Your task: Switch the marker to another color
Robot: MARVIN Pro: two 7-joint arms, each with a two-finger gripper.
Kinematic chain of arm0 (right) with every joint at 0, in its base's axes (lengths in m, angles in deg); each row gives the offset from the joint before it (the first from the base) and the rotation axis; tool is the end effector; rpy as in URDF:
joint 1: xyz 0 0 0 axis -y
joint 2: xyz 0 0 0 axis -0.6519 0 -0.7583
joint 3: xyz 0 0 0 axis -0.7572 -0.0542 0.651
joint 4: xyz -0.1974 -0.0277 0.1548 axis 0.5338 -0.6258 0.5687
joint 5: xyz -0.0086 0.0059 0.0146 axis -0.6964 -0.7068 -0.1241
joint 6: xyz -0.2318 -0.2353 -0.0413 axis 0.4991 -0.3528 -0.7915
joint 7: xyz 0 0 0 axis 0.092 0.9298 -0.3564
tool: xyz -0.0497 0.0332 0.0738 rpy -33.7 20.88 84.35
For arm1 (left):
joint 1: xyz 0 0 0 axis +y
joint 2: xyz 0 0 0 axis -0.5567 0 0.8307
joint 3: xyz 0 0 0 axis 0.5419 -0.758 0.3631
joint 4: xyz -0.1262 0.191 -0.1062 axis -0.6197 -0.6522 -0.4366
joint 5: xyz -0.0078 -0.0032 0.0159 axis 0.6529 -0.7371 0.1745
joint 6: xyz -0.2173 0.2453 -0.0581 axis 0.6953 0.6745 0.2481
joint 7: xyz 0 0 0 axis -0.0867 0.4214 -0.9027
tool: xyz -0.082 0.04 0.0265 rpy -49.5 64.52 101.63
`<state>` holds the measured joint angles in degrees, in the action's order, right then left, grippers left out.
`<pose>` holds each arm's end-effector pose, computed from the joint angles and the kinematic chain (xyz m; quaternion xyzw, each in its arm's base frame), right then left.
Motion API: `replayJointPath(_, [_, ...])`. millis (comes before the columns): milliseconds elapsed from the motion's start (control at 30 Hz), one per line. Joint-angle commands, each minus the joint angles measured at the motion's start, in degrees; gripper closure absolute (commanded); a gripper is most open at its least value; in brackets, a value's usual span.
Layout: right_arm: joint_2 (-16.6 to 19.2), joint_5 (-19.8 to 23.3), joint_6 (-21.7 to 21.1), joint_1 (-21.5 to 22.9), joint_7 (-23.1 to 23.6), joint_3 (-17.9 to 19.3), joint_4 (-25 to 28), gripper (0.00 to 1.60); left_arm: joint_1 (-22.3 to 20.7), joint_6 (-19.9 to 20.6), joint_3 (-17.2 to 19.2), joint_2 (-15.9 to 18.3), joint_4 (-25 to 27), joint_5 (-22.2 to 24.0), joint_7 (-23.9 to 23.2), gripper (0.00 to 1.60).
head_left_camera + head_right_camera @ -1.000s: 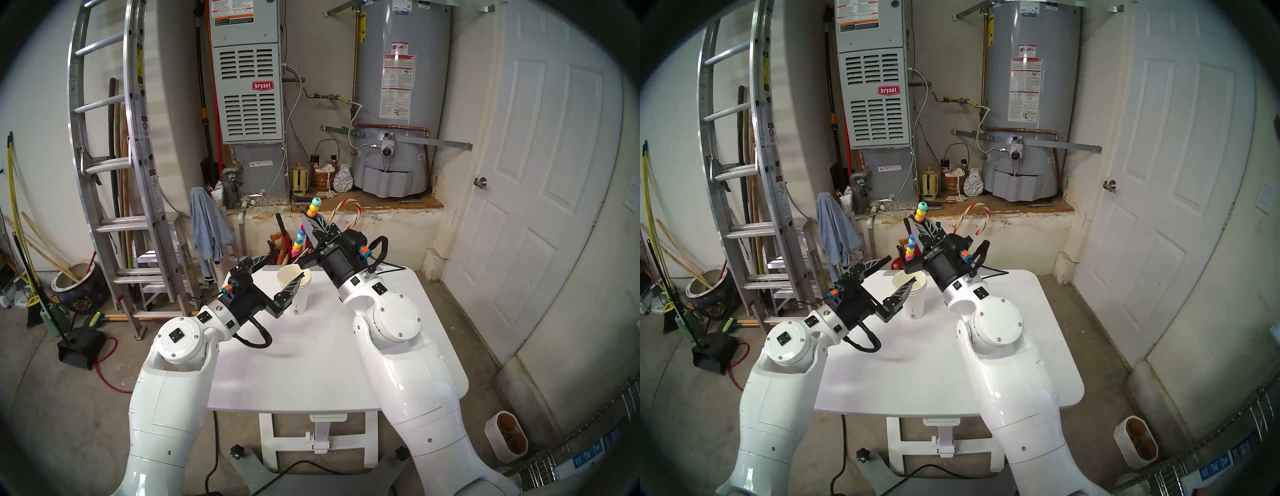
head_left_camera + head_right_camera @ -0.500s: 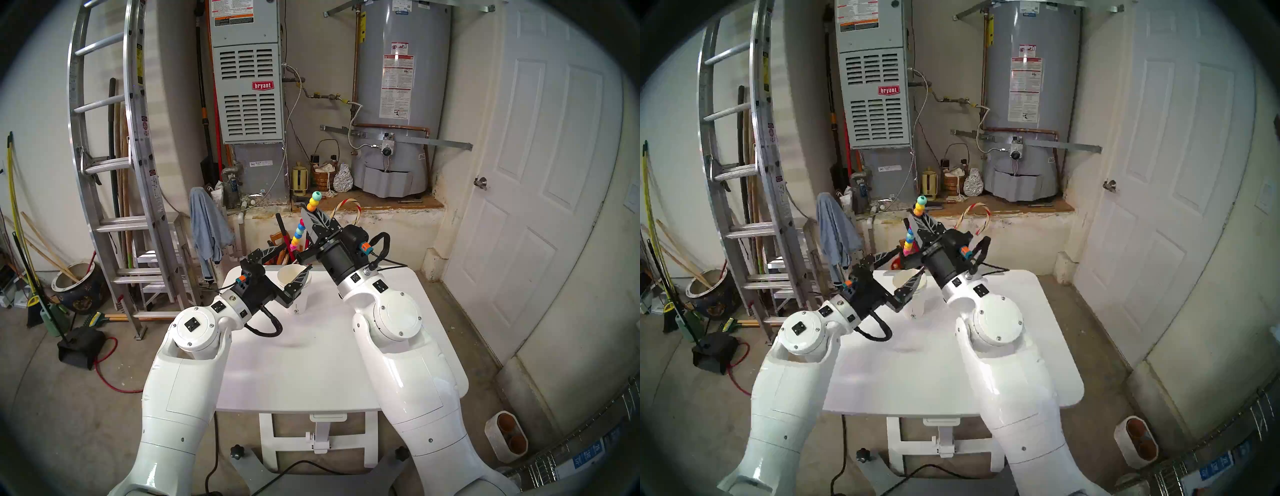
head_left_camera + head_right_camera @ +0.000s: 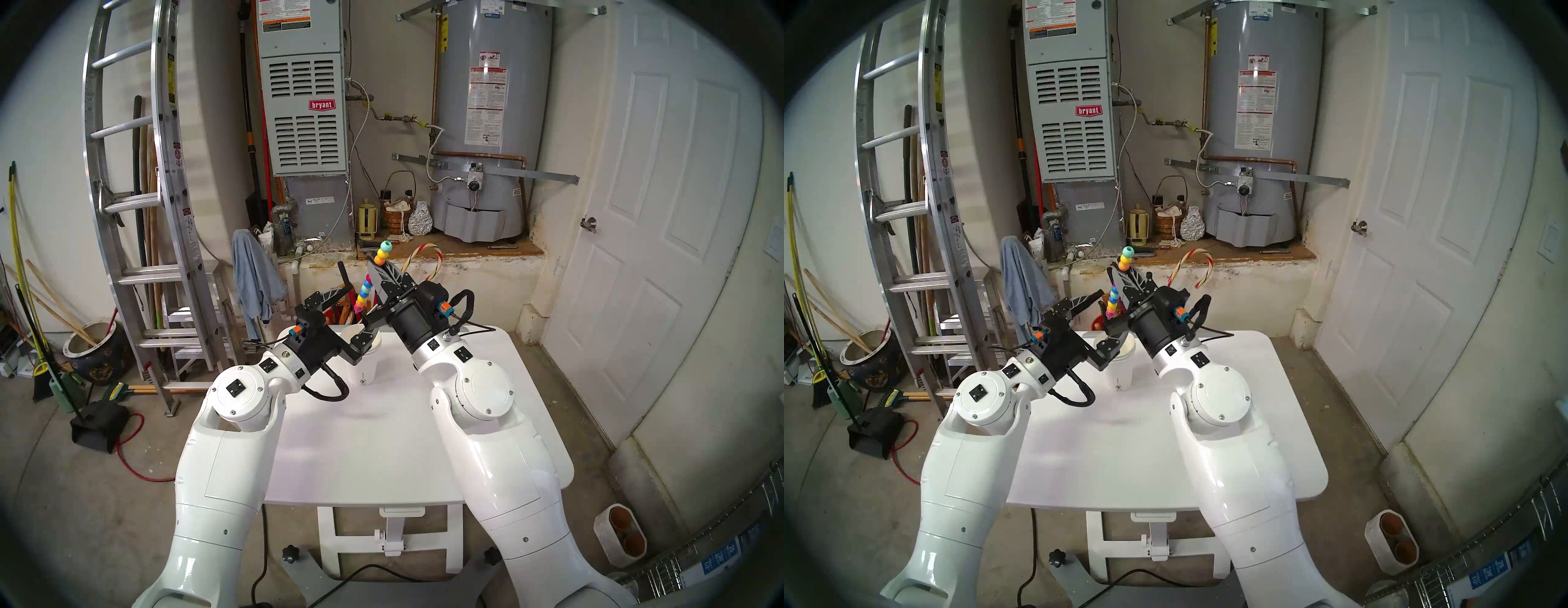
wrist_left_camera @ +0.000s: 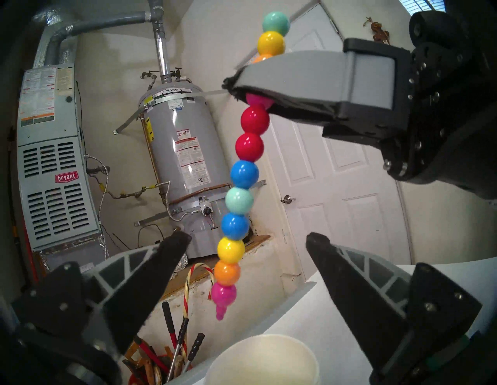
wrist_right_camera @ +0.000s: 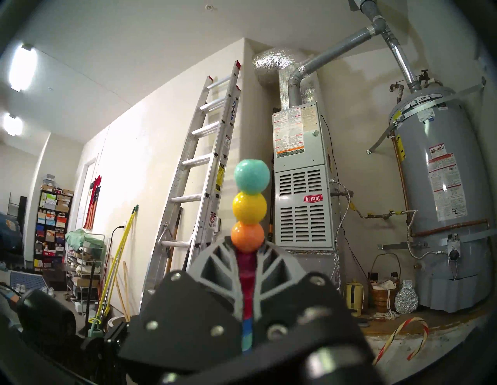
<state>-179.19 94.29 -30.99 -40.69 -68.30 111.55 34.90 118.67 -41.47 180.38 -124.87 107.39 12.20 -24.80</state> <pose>0.4323 0.1664 -0.1352 -0.4881 -0.1891 -0.8127 0.2560 0.4424 -0.0266 -0.1877 0.5542 -0.2999 0.7608 0.1550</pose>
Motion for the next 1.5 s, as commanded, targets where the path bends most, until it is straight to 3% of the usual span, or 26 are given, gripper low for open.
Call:
replayJointPath(0, [-0.6, 0.1, 0.8, 1.1, 0.1, -0.3, 0.4, 1.6, -1.0, 0.0, -0.1, -0.2, 1.3, 0.0, 0.1, 0.09])
replayJointPath(400, [-0.6, -0.1, 1.0, 0.8, 0.2, -0.7, -0.1, 1.6, -1.1, 0.0, -0.4, -0.4, 2.0, -0.3, 0.2, 0.11])
replayJointPath(633, [-0.5, 0.0, 1.3, 0.6, 0.2, -0.6, -0.3, 1.6, -1.2, 0.1, -0.6, -0.4, 2.3, -0.5, 0.4, 0.3])
replayJointPath(667, [-0.5, 0.0, 1.4, 0.6, 0.2, -0.6, -0.4, 1.6, -1.2, 0.1, -0.6, -0.4, 2.3, -0.5, 0.4, 0.45])
replayJointPath(967, [-0.3, 0.3, 1.6, 0.3, 0.4, -0.4, -0.3, 1.6, -1.1, 0.4, -0.9, -0.3, 2.3, -0.7, 0.5, 0.58])
replayJointPath(1000, [-0.3, 0.3, 1.6, 0.3, 0.4, -0.4, -0.2, 1.6, -1.1, 0.4, -0.9, -0.4, 2.3, -0.8, 0.5, 0.75])
replayJointPath(1100, [-0.2, 0.2, 1.7, 0.2, 0.4, -0.4, -0.1, 1.6, -1.0, 0.5, -1.0, -0.3, 2.1, -0.9, 0.5, 0.77])
replayJointPath(1167, [-0.2, 0.2, 1.7, 0.2, 0.4, -0.3, 0.0, 1.6, -0.9, 0.6, -1.0, -0.3, 2.0, -1.2, 0.7, 1.02])
replayJointPath(1333, [-0.1, 0.4, 1.8, 0.1, 0.5, -0.2, 0.1, 1.6, -0.9, 0.7, -1.0, -0.6, 2.3, -1.1, 0.8, 1.14])
replayJointPath(1367, [-0.1, 0.4, 1.8, 0.0, 0.5, -0.2, 0.1, 1.6, -0.9, 0.7, -1.0, -0.6, 2.3, -1.1, 0.9, 1.34])
replayJointPath(1467, [-0.3, 0.5, 2.6, -0.2, 0.2, 0.1, 0.2, 1.6, -1.1, 0.8, -1.1, -0.8, 2.3, -1.4, 1.2, 1.59])
